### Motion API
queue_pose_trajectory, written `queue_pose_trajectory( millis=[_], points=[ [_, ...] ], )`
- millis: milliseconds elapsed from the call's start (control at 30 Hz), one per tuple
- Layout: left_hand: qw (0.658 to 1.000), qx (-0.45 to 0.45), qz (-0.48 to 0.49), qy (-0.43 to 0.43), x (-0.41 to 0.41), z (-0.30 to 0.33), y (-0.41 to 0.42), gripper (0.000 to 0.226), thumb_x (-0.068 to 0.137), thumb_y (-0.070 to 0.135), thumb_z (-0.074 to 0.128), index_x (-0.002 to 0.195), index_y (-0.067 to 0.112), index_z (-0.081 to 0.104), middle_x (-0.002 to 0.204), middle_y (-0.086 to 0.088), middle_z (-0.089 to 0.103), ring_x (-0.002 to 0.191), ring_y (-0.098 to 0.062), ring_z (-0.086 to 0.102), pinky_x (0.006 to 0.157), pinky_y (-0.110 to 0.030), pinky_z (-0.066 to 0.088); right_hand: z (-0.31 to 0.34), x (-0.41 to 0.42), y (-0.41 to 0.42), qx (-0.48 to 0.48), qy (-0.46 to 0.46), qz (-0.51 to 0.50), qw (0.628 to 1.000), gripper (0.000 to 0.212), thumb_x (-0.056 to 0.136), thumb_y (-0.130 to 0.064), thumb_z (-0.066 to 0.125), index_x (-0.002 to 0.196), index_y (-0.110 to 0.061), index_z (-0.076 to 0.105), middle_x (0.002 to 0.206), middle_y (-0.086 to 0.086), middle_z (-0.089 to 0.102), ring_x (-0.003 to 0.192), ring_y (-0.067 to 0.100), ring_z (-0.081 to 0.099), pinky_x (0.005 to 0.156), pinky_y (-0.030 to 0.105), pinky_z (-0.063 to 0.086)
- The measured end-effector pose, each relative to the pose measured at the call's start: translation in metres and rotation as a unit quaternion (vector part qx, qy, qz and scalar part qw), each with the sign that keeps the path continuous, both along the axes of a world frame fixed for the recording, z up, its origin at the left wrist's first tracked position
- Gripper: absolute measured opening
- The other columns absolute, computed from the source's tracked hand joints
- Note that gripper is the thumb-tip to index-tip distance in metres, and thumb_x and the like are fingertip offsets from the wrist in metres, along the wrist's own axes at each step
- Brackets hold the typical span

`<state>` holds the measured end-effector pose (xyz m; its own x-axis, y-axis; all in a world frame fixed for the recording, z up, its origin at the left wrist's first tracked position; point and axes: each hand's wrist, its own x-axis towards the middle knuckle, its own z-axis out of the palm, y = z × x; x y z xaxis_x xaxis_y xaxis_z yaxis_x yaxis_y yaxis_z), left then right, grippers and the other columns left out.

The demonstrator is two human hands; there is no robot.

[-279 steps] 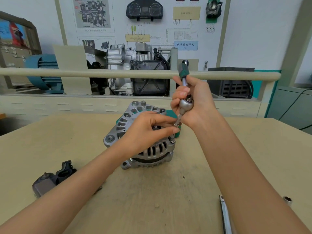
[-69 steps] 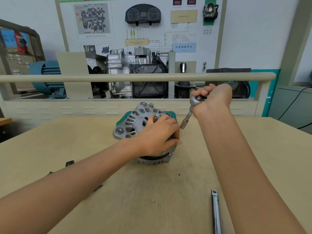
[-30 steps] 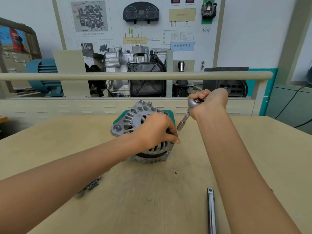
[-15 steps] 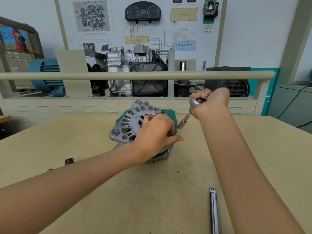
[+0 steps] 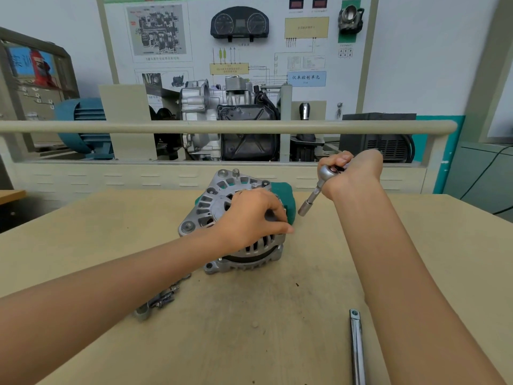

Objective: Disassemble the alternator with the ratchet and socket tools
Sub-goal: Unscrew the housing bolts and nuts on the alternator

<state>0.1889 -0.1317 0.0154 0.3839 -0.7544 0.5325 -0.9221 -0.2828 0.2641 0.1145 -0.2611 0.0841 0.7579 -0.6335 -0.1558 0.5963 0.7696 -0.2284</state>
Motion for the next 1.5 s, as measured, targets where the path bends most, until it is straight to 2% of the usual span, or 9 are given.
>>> queue_pose_trajectory(
  millis=[167,267,400,500,600,733,933,1233,1500],
  points=[
    [0.999,-0.008,0.028,-0.045,0.0,-0.006,-0.002,0.025,0.077,0.039,0.07,0.074,0.014,0.066,0.081,0.001,0.065,0.083,-0.014,0.055,0.087,-0.045,0.044,0.0,0.001,0.003,-0.012,0.018,-0.013,1.0,0.02,0.066,0.003,0.022,0.063,-0.014,0.032,0.03,-0.002,0.025,0.024,0.01,0.02,0.031,0.01,0.022],
    [0.99,0.024,0.079,-0.115,-0.005,-0.01,-0.003,0.029,0.081,0.045,0.063,0.075,0.017,0.061,0.082,0.006,0.06,0.091,-0.012,0.051,0.111,-0.058,0.016,0.0,0.001,0.005,-0.013,0.016,-0.025,0.999,0.017,0.055,0.0,0.025,0.061,-0.014,0.031,0.029,-0.002,0.026,0.022,0.01,0.02,0.031,0.01,0.023],
    [0.892,0.112,0.131,-0.417,-0.009,-0.004,-0.004,0.025,0.079,0.043,0.062,0.078,0.018,0.063,0.085,-0.001,0.06,0.092,-0.023,0.06,0.104,-0.059,0.028,0.001,0.0,0.005,-0.018,0.02,-0.019,0.999,0.017,0.06,0.002,0.023,0.061,-0.015,0.029,0.029,-0.002,0.025,0.023,0.01,0.02,0.031,0.01,0.023],
    [0.853,0.154,0.08,-0.492,-0.001,0.008,-0.003,0.029,0.087,0.045,0.046,0.083,0.022,0.065,0.089,-0.003,0.058,0.09,-0.022,0.059,0.104,-0.054,0.033,0.0,0.001,0.002,-0.017,0.025,-0.011,0.999,0.022,0.072,0.002,0.022,0.061,-0.015,0.029,0.029,-0.002,0.025,0.024,0.011,0.019,0.032,0.01,0.023],
    [0.857,0.213,0.048,-0.466,0.003,0.015,-0.009,0.038,0.094,0.046,0.033,0.101,0.025,0.064,0.099,-0.003,0.046,0.102,-0.024,0.044,0.11,-0.048,0.014,-0.001,0.002,0.001,-0.014,0.024,-0.01,1.0,0.022,0.075,0.001,0.024,0.061,-0.015,0.03,0.034,-0.002,0.026,0.027,0.011,0.02,0.032,0.01,0.023],
    [0.885,0.242,0.076,-0.39,0.004,0.013,-0.015,0.043,0.098,0.049,0.026,0.109,0.025,0.059,0.089,0.004,0.039,0.087,-0.016,0.024,0.088,-0.035,0.011,-0.002,0.002,-0.004,0.002,0.02,-0.008,1.0,0.028,0.089,-0.007,0.025,0.063,-0.015,0.032,0.044,-0.002,0.027,0.027,0.01,0.02,0.032,0.01,0.023],
    [0.889,0.242,0.152,-0.358,-0.002,0.011,-0.024,0.055,0.096,0.053,0.027,0.086,0.017,0.067,0.076,0.002,0.055,0.077,-0.017,0.043,0.069,-0.033,0.007,0.0,-0.001,-0.006,0.023,0.006,-0.001,1.0,0.029,0.091,-0.01,0.031,0.062,-0.014,0.033,0.051,-0.002,0.028,0.031,0.009,0.02,0.032,0.01,0.023],
    [0.878,0.292,0.053,-0.376,0.001,0.021,-0.015,0.034,0.098,0.038,0.024,0.093,0.018,0.051,0.086,0.001,0.058,0.081,-0.018,0.045,0.087,-0.034,0.018,-0.001,-0.002,-0.007,0.02,0.011,0.002,1.0,0.027,0.092,-0.012,0.032,0.065,-0.014,0.034,0.054,-0.002,0.028,0.04,0.01,0.021,0.033,0.011,0.023],
    [0.889,0.266,0.112,-0.355,0.003,0.018,-0.02,0.057,0.096,0.053,0.022,0.075,0.019,0.062,0.073,0.003,0.06,0.066,-0.015,0.048,0.07,-0.032,0.009,-0.001,-0.001,-0.01,0.023,0.015,-0.005,1.0,0.026,0.091,-0.011,0.032,0.065,-0.013,0.036,0.053,-0.002,0.028,0.041,0.011,0.022,0.035,0.014,0.024]
  ],
)
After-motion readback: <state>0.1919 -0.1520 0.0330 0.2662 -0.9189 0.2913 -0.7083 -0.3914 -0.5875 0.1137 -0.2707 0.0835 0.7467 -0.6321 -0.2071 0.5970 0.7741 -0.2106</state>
